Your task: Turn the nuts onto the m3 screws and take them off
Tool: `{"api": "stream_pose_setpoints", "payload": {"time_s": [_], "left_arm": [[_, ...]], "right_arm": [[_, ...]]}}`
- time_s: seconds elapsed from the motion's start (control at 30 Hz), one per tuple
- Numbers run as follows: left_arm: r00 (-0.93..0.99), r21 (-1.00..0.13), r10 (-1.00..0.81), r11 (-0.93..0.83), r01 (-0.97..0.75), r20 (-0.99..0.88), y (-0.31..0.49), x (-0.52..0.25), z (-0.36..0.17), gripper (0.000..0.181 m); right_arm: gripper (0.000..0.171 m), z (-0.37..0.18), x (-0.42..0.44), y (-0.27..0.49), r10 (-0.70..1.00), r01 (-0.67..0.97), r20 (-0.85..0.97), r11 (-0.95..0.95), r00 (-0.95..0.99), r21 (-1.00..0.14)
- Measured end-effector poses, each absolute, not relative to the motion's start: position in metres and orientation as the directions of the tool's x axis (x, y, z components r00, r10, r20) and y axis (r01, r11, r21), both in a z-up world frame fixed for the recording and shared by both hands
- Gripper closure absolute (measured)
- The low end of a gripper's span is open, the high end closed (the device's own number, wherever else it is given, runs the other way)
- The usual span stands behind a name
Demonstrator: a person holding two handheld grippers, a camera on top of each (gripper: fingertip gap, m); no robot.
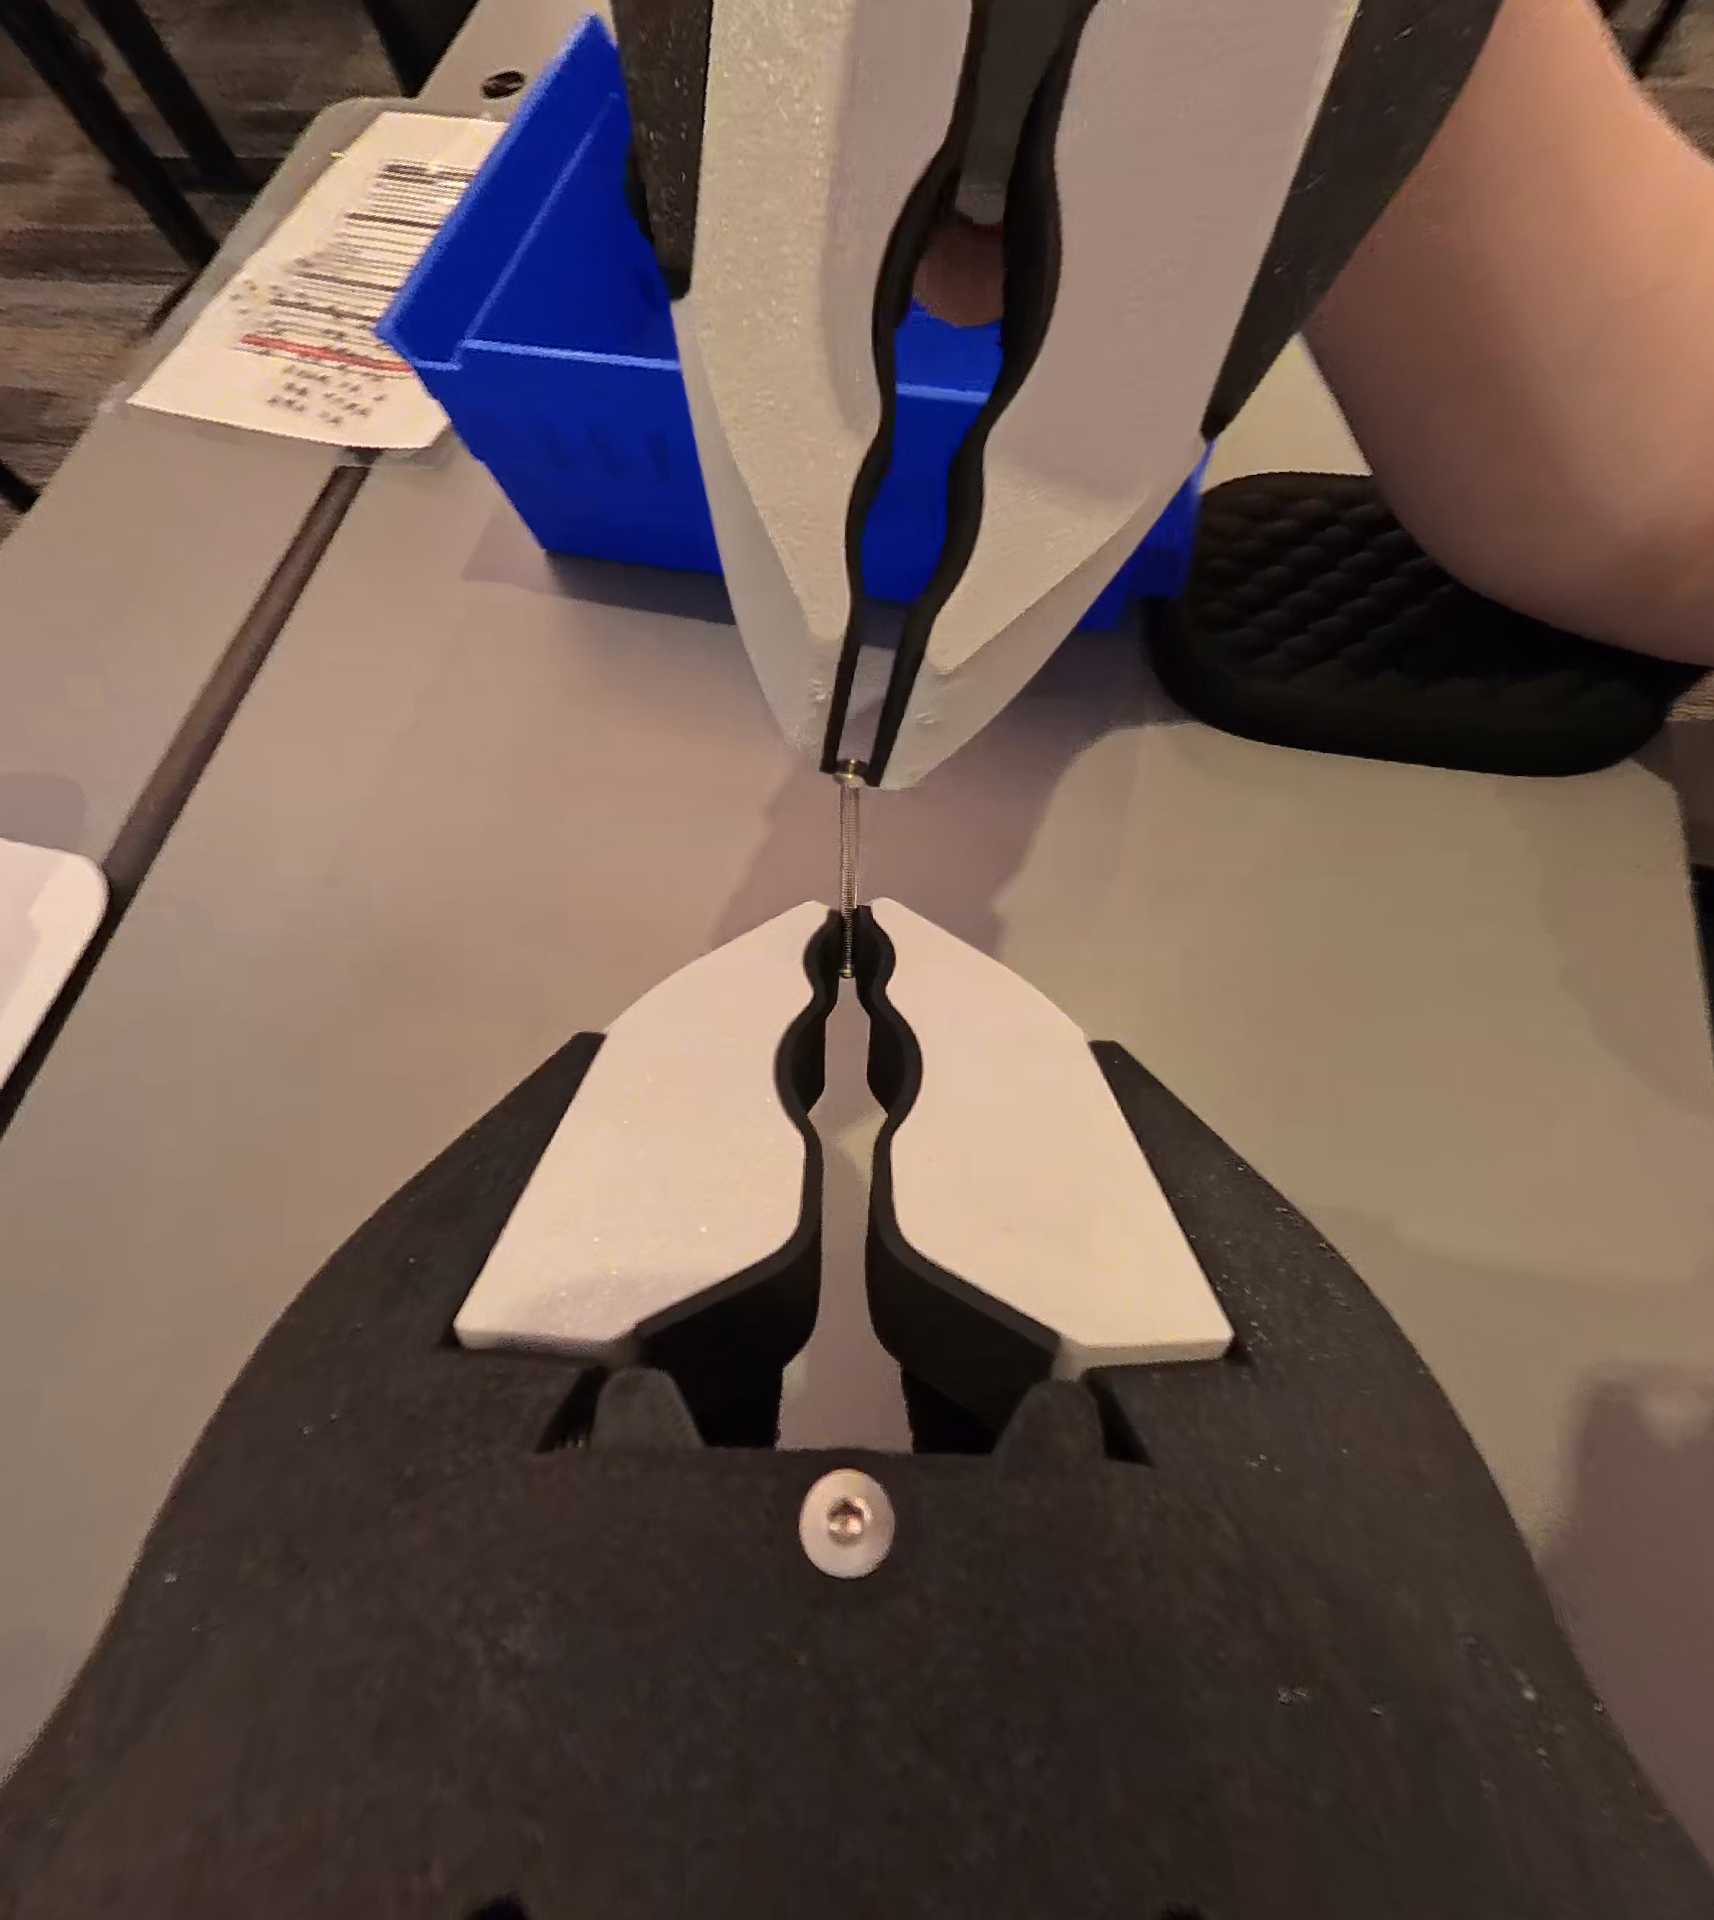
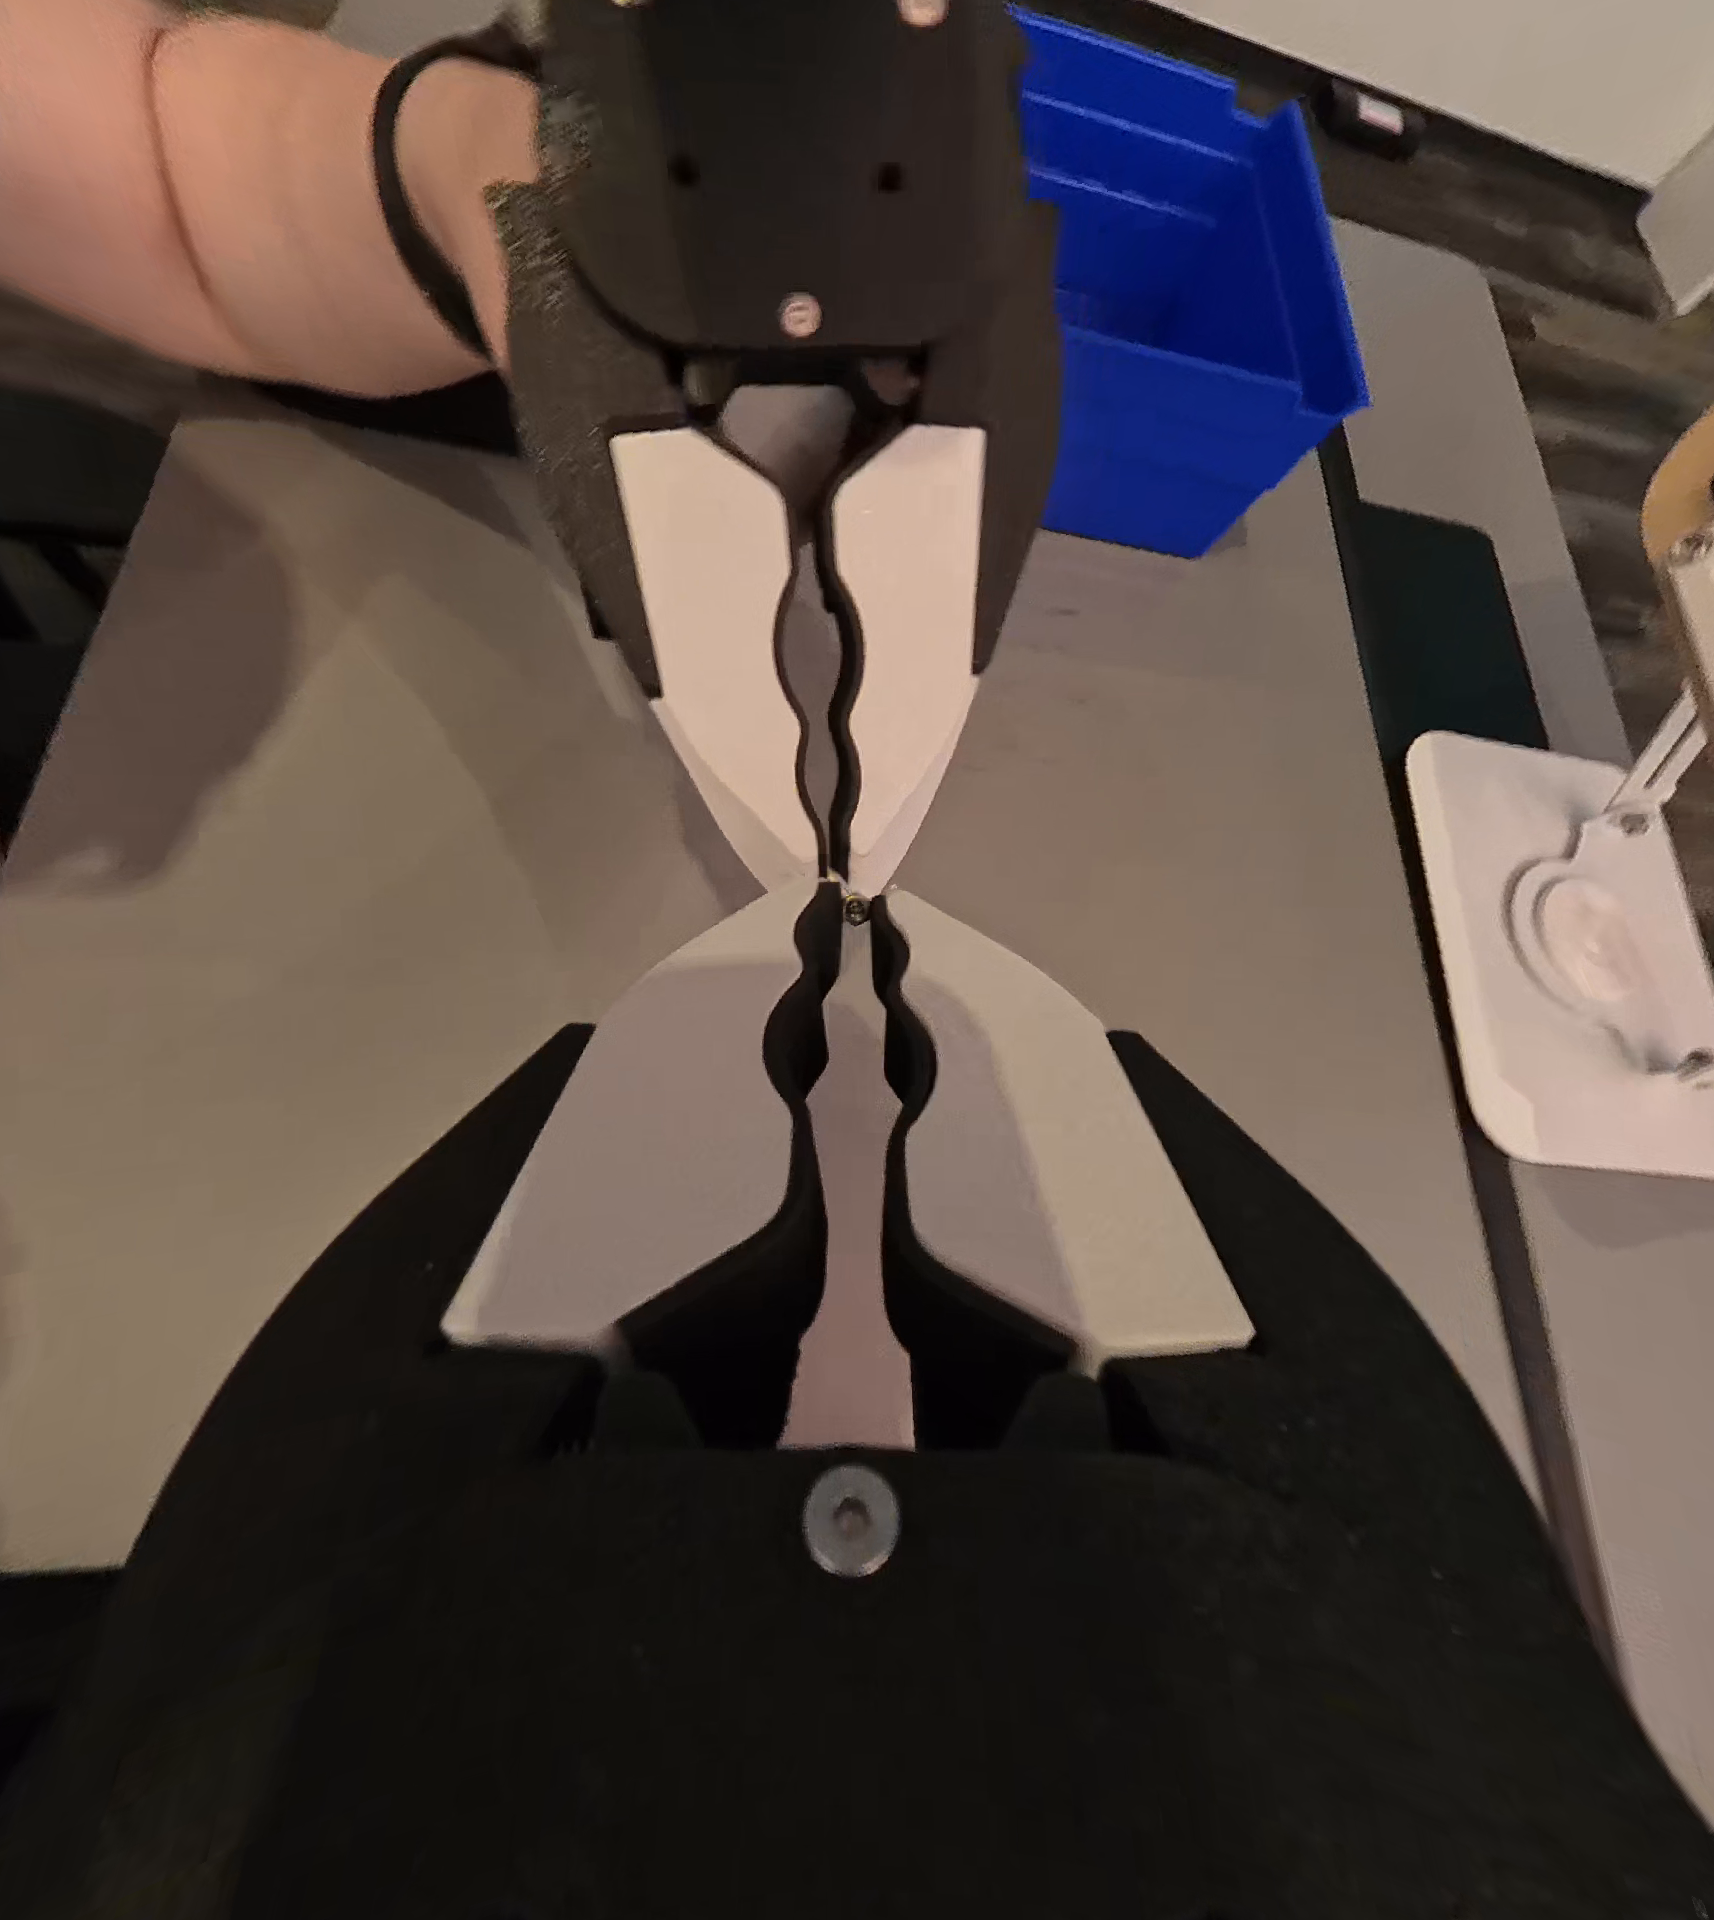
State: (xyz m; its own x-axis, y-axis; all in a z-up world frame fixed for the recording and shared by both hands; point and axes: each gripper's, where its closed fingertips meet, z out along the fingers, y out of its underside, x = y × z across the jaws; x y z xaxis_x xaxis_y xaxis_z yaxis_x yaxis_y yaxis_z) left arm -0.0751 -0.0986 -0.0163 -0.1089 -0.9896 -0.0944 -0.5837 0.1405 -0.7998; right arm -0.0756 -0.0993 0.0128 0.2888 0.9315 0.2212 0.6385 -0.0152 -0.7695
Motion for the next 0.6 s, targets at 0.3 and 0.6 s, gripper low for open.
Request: {"api": "stream_pose_setpoints", "payload": {"time_s": [0.3, 0.6], "left_arm": [[0.042, -0.728, -0.965, 0.165, -0.666, -0.258, -0.067, -0.081, -0.026, 0.179], [0.121, -0.684, -0.931, 0.162, -0.711, -0.346, -0.053, -0.085, -0.03, 0.179]], "right_arm": [[0.166, 0.003, -0.08, -0.073, 0.832, 0.429, -0.154, -0.422, 0.532, -0.799], [0.166, -0.002, -0.082, -0.061, 0.709, 0.257, -0.318, -0.577, 0.63, -0.776]]}}
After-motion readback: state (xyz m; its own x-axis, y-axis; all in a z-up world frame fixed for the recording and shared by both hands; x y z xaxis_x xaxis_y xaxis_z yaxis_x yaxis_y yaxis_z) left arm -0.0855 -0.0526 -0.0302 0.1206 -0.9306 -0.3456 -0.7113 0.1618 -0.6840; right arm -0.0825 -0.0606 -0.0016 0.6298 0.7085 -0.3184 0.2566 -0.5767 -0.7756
